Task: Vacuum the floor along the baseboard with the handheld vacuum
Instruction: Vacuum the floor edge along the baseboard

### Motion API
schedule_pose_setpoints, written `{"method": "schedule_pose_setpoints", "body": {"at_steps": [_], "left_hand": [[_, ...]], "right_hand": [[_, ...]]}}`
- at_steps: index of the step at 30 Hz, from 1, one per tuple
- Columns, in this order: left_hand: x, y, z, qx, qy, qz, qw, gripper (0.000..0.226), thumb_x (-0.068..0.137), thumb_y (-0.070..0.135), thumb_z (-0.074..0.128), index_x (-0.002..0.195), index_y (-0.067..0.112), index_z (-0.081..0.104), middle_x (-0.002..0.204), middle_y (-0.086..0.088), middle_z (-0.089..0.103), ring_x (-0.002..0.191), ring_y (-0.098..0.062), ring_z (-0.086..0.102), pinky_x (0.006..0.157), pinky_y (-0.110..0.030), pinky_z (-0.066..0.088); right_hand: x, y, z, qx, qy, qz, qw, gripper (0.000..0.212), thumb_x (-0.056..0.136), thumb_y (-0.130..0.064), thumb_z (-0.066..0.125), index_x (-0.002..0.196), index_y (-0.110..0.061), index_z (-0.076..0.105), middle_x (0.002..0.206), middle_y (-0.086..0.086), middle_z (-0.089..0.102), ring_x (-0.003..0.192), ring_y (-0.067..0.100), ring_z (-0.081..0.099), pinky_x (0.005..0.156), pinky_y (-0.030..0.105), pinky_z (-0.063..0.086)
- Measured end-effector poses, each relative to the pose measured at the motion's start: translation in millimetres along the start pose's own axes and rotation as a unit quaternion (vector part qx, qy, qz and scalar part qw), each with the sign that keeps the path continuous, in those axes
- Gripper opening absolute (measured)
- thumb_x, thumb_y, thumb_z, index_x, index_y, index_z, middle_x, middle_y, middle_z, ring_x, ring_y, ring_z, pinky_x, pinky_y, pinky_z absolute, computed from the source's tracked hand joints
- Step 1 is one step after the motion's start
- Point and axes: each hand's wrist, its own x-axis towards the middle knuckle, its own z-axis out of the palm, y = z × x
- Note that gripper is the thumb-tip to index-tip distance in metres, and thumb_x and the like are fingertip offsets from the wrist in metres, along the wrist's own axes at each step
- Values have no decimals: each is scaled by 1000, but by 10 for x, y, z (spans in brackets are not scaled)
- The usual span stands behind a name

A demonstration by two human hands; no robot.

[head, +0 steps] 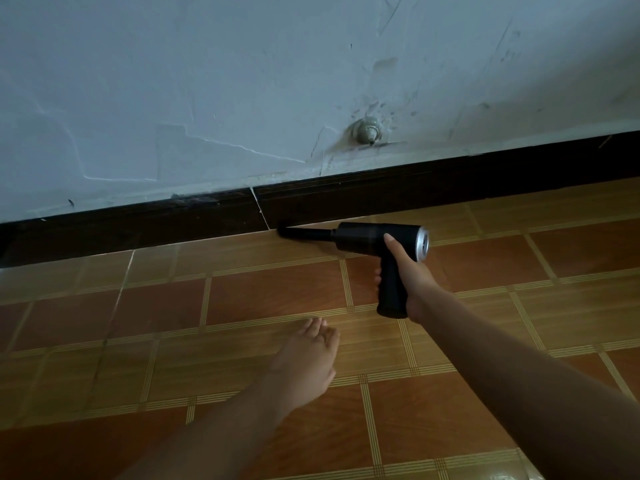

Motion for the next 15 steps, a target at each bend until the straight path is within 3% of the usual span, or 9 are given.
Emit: {"method": "schedule_pose_setpoints", "body": {"at_steps": [15], "left_hand": [[60,84,-25,57,-6,-13,998,56,98,25,33,145,0,16,151,-24,23,142,-30,17,117,-35,7]], "right_hand": [[-49,-57,-438,33,36,-1,999,57,79,-46,68,116,-4,58,65,5,60,53,15,58,52,29,49]]}}
